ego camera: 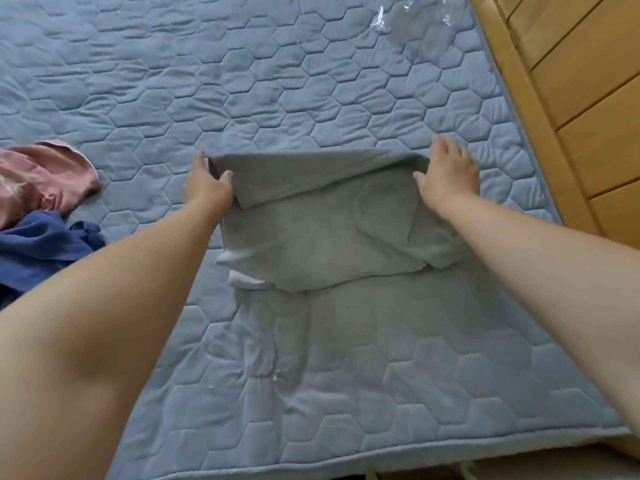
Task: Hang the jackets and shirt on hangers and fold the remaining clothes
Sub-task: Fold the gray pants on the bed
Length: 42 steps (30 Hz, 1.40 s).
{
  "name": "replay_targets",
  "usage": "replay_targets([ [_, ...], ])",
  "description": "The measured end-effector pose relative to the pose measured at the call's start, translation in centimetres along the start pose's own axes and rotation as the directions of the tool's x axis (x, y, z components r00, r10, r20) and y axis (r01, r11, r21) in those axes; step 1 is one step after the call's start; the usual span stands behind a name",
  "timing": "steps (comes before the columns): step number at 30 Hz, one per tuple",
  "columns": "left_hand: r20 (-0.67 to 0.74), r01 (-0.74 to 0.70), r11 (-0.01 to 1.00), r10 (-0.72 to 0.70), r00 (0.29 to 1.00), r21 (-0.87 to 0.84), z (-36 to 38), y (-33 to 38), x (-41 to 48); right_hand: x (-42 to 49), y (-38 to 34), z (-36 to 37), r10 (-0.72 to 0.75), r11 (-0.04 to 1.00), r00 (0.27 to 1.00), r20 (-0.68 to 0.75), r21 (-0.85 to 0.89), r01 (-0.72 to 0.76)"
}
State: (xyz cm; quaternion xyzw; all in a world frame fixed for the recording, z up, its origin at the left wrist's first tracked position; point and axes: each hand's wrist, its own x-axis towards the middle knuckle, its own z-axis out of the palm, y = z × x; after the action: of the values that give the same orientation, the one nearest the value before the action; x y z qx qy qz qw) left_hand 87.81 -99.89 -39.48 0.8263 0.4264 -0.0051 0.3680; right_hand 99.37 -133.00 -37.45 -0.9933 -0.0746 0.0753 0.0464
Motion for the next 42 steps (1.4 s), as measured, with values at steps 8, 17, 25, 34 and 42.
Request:
replay_targets([
  [8, -0.091, 0.449, 0.893, -0.451, 0.888, -0.036, 7.0, -6.5, -5.1, -5.6, -0.8, 9.6, 0.555, 0.736, 0.826, 0.102, 0.402, -0.545],
  [17, 0.565, 0.719, 0.187, -0.5, 0.656, -0.669, 11.3, -7.9, -5.2, -7.1, -5.2, 14.8, 0.244, -0.202, 0.534, 0.81, 0.581, -0.789],
  [25, 0.235, 0.569, 0.271, -0.713, 0.66, -0.777, 10.7, -8.5, -3.9, -6.4, -4.8, 18.7, 0.417, -0.234, 0.516, 0.748, 0.637, -0.735],
  [34, 0.268, 0.593, 0.302, -0.68, 0.683, -0.746, 7.2, -11.9, -10.6, -11.1, -5.5, 11.4, 0.65, -0.23, 0.437, 0.622, 0.709, -0.667],
  [42, 0.37, 0.76, 0.327, -0.722, 0.584, -0.561, 7.1, -20.5, -20.2, -22.6, -2.8, 16.3, 0.789, 0.124, 0.379, 0.484, 0.479, -0.869],
])
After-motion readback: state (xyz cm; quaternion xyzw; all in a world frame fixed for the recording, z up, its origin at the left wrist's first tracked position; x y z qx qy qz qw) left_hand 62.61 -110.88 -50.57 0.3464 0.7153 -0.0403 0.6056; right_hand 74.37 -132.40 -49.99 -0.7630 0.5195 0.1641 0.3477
